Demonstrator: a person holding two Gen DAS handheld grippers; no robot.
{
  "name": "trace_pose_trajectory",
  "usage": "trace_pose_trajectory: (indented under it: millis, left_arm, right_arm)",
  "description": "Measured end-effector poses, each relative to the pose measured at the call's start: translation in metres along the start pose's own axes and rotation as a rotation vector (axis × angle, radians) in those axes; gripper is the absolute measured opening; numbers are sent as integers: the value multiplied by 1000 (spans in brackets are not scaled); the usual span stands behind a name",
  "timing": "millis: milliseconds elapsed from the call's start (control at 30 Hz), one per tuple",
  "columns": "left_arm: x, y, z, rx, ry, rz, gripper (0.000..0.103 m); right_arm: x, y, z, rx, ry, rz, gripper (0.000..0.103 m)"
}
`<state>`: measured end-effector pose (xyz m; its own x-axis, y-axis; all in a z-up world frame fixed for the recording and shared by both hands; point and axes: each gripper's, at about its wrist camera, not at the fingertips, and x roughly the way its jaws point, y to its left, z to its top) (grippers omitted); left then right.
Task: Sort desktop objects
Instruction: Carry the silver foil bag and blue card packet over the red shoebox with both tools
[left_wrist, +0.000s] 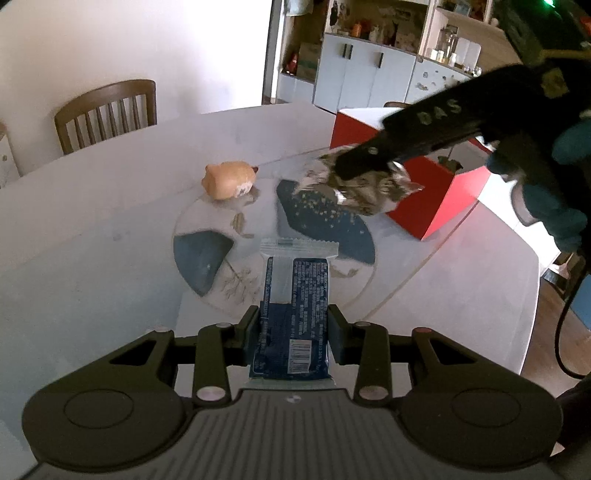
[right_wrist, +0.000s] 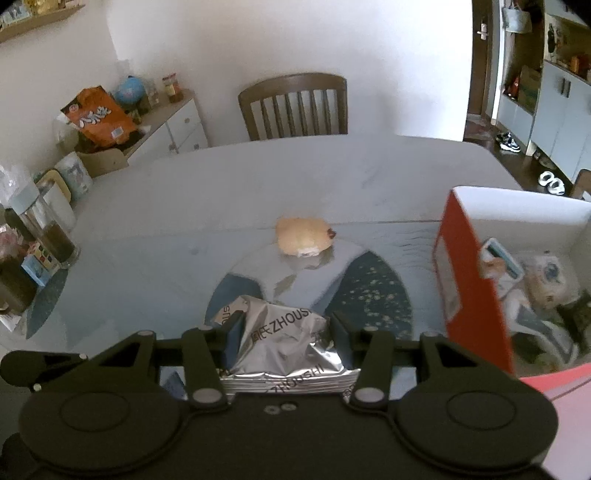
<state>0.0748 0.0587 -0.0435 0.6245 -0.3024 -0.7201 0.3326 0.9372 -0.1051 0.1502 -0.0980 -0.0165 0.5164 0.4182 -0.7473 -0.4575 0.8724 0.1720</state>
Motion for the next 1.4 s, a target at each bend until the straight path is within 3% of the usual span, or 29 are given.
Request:
trace_pose_trajectory:
  millis: [700, 1400]
  left_arm:
    - [-8, -65, 53, 22, -57, 16, 36]
    - [45, -147, 117, 99, -54, -4, 36]
  right_arm:
    - [-74, -86, -3, 69, -74, -17, 49]
    - [-105, -195, 1, 94, -94, -79, 49]
